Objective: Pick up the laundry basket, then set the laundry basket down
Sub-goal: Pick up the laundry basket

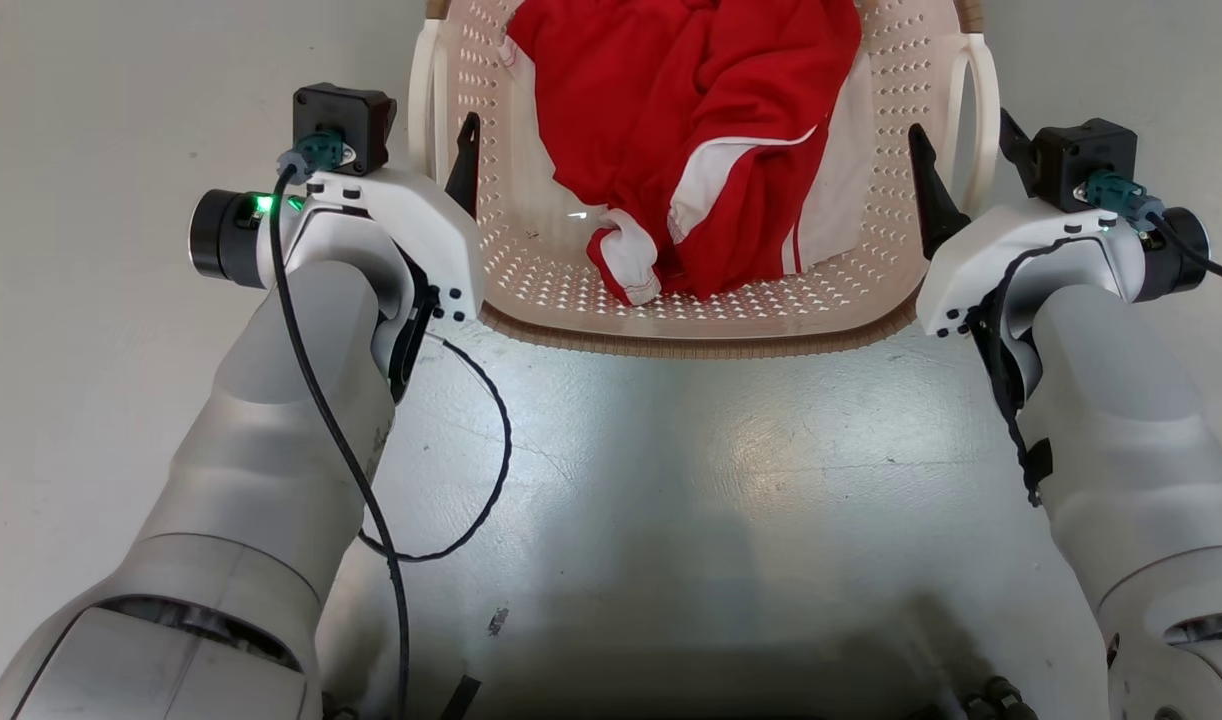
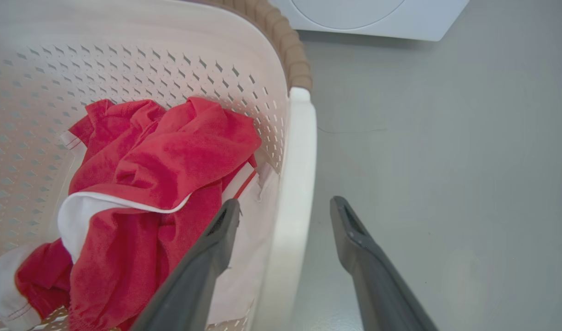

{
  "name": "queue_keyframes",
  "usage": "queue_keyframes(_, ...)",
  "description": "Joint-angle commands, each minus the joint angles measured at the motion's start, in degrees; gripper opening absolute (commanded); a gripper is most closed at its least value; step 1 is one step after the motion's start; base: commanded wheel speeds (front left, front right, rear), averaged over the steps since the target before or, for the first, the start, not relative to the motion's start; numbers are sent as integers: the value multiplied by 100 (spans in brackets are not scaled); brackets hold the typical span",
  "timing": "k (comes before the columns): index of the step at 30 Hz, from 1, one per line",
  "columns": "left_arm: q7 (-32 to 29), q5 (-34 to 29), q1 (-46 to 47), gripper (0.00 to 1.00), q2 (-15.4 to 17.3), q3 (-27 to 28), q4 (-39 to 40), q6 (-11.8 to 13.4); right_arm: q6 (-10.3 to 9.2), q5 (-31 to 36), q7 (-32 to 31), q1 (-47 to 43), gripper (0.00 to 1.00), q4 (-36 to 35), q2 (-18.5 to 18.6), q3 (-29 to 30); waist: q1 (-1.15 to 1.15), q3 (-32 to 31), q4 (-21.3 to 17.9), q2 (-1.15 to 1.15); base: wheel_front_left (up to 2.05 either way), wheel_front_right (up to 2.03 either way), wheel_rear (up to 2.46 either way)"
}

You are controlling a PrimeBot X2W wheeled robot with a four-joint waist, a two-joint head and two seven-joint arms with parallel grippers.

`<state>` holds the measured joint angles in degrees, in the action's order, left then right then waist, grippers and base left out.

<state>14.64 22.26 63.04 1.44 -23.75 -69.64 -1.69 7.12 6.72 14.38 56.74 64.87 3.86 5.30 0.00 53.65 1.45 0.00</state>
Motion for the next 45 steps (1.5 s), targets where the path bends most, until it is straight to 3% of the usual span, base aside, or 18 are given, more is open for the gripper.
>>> queue_keyframes(1, 36, 61, -17, 100, 143, 50, 9, 36, 36, -38, 62, -79, 100, -22, -98, -102, 0, 0, -7, 0, 0, 0, 0)
queue_keyframes(19, 31, 246, 103, 100, 143, -265, -232, 92, 36, -222, 62, -116, 100, 3, -98, -353, 0, 23, -80, 0, 0, 0, 0)
queue_keyframes(20, 32, 249, 106, 100, 143, -283, -237, 91, 36, -235, 62, -114, 44, -5, -98, -366, 0, 26, -82, 0, 0, 0, 0)
queue_keyframes(21, 21, 256, 96, 0, 143, -356, -243, 55, 36, -255, 62, -113, 0, -25, -98, -424, 0, 32, -90, 0, 0, 0, 0)
queue_keyframes(35, -246, 734, -128, 0, 143, -661, -176, 134, 36, 6, 4, -112, 0, 416, -98, -465, 0, -265, -41, 0, 0, 0, 0)
queue_keyframes(45, -409, 1065, -466, 0, 143, -903, -166, 125, 36, -318, -309, -110, 0, 693, -98, -935, 0, -797, -33, 0, 0, 0, 0)
